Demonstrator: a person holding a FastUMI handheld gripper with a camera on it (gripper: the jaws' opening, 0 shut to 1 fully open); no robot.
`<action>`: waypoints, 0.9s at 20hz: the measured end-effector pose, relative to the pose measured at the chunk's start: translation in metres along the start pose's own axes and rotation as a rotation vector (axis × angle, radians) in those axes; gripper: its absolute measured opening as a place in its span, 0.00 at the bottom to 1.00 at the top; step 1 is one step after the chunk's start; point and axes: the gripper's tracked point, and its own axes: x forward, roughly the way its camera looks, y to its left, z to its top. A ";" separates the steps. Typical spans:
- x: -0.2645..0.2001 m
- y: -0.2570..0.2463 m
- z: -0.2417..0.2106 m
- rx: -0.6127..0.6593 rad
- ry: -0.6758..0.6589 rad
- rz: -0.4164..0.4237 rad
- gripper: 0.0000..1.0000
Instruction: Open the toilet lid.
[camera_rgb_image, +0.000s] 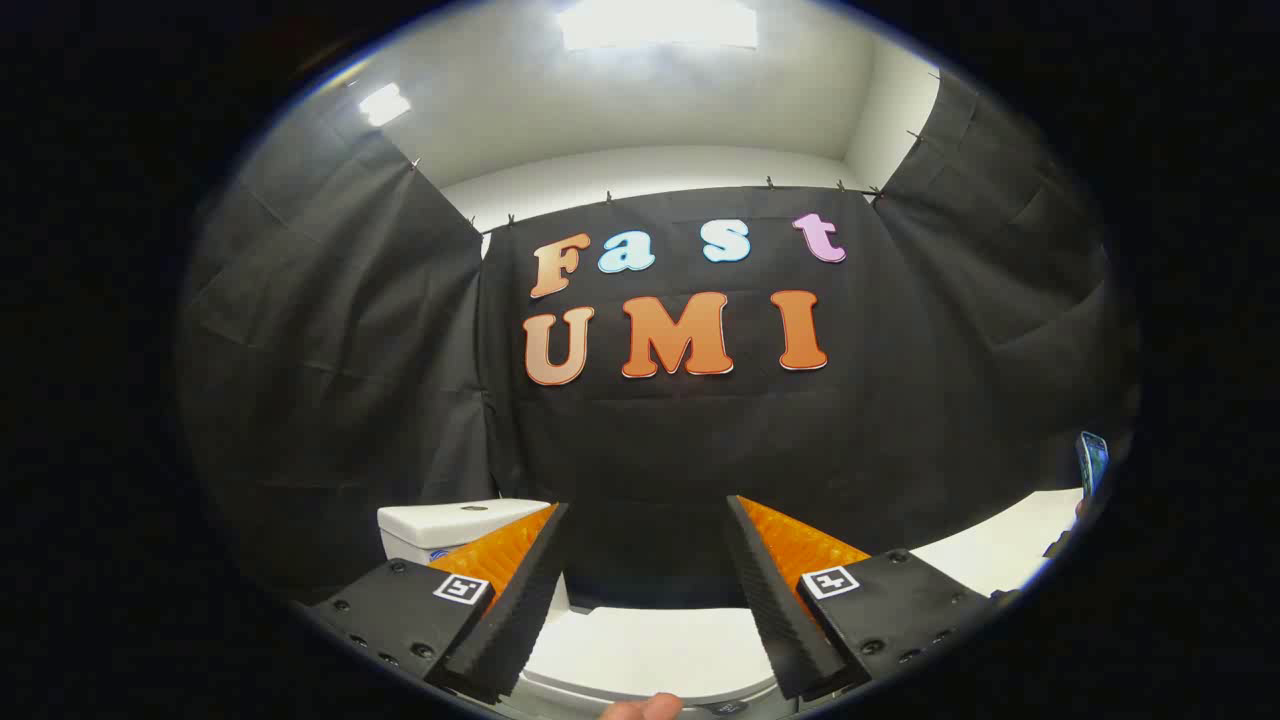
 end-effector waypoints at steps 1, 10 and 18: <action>-0.001 0.001 0.001 0.000 0.001 0.000 0.98; -0.001 0.002 -0.001 -0.002 0.015 0.001 0.98; -0.001 0.006 -0.003 -0.005 0.026 0.008 0.98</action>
